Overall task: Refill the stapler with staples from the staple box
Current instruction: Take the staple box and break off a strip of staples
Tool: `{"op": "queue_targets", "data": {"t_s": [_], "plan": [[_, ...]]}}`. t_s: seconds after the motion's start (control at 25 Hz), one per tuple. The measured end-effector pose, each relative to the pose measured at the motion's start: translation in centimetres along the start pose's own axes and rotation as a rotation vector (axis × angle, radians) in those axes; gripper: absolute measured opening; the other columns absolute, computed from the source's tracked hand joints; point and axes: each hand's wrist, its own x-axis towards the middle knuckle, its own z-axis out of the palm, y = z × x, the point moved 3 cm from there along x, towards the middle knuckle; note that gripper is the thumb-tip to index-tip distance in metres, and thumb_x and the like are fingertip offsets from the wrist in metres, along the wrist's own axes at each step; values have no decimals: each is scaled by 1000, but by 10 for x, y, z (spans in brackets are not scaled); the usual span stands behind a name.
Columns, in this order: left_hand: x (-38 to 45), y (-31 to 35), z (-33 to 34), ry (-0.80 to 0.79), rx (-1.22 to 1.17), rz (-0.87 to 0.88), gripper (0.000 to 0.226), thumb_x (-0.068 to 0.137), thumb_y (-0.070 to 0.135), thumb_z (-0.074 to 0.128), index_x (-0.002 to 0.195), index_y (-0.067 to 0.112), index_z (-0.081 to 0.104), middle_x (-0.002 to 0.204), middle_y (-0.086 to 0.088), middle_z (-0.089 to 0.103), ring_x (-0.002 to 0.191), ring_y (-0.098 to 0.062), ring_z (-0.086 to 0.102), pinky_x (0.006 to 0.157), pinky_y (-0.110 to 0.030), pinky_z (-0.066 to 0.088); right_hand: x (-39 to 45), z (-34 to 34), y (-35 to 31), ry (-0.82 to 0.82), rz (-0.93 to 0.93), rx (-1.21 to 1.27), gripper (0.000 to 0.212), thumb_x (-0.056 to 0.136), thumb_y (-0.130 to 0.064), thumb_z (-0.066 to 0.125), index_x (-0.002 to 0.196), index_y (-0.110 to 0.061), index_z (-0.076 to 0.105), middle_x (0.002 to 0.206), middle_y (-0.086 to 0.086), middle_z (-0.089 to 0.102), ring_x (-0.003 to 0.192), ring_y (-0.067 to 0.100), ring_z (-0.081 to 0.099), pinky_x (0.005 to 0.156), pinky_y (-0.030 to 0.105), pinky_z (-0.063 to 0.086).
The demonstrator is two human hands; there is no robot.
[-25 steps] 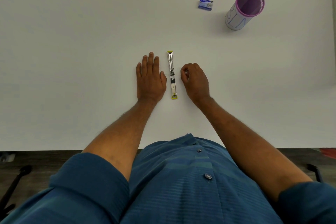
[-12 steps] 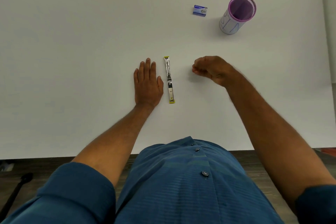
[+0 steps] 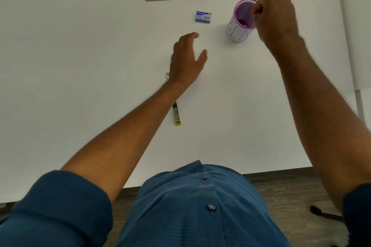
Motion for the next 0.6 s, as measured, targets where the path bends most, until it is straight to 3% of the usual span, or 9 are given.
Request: {"op": "queue_targets", "data": {"t_s": [0.16, 0.4, 0.6], "plan": [[42, 27, 49, -210, 78, 12, 79, 88, 43, 71, 152, 15, 33, 157, -6, 39, 141, -25, 40, 111, -41, 43, 14, 9, 6, -21, -37, 16, 28, 87, -4, 54, 105, -4, 75, 113, 21, 70, 101, 37, 65, 83, 36, 51], [85, 56, 84, -156, 8, 3, 106, 75, 55, 80, 154, 10, 26, 158, -8, 39, 143, -26, 40, 107, -39, 44, 24, 24, 6, -53, -63, 81, 30, 98, -23, 60, 122, -6, 70, 127, 15, 66, 116, 26, 64, 98, 33, 52], [97, 61, 103, -94, -24, 46, 108, 71, 57, 80, 149, 0, 33, 152, -13, 47, 135, -30, 51, 104, -39, 48, 28, 38, 3, -81, -101, 103, 33, 103, -26, 54, 127, -8, 67, 127, 14, 67, 115, 26, 65, 103, 29, 48]]}}
